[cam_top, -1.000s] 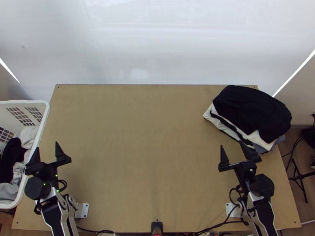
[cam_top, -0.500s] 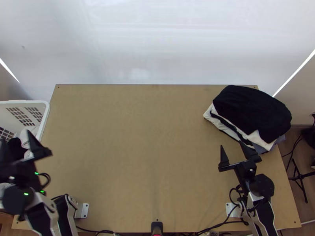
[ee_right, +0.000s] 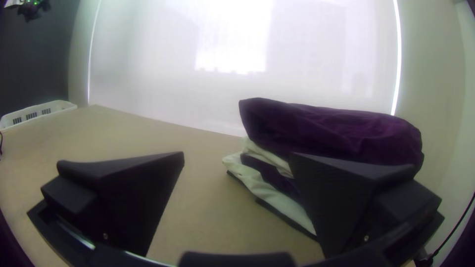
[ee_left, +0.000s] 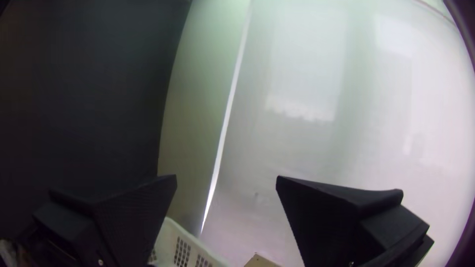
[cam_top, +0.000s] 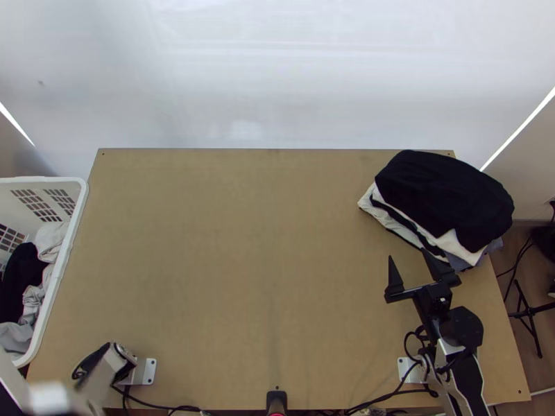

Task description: Fold the t-shirt

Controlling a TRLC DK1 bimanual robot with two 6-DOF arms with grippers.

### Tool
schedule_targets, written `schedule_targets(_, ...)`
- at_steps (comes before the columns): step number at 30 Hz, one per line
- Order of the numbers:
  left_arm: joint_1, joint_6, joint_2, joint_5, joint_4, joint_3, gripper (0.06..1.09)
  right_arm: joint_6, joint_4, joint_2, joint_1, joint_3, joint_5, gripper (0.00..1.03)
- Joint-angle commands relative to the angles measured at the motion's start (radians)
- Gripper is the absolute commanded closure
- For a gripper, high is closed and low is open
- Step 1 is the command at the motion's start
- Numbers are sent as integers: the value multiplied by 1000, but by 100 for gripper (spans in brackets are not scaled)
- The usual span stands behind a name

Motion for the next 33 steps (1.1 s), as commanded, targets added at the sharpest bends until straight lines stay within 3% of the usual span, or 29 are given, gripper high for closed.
schedule_targets(1, 173, -12, 520, -8, -337, 460, 11, 0, 0, 0, 0, 0, 0, 4)
schedule_targets(5, 257, 51, 786, -8, -449, 610, 11, 0, 0, 0, 0, 0, 0, 4)
schedule_targets(12, 341, 137, 1136, 0, -446, 745, 11, 0, 0, 0, 0, 0, 0, 4)
schedule_targets(18, 372, 168, 1330, -2, -389, 765, 11, 0, 0, 0, 0, 0, 0, 4)
schedule_targets(24, 387, 186, 1479, -8, -226, 777, 11, 0, 0, 0, 0, 0, 0, 4)
schedule_targets(33, 392, 273, 1680, -11, -182, 805, 11, 0, 0, 0, 0, 0, 0, 4)
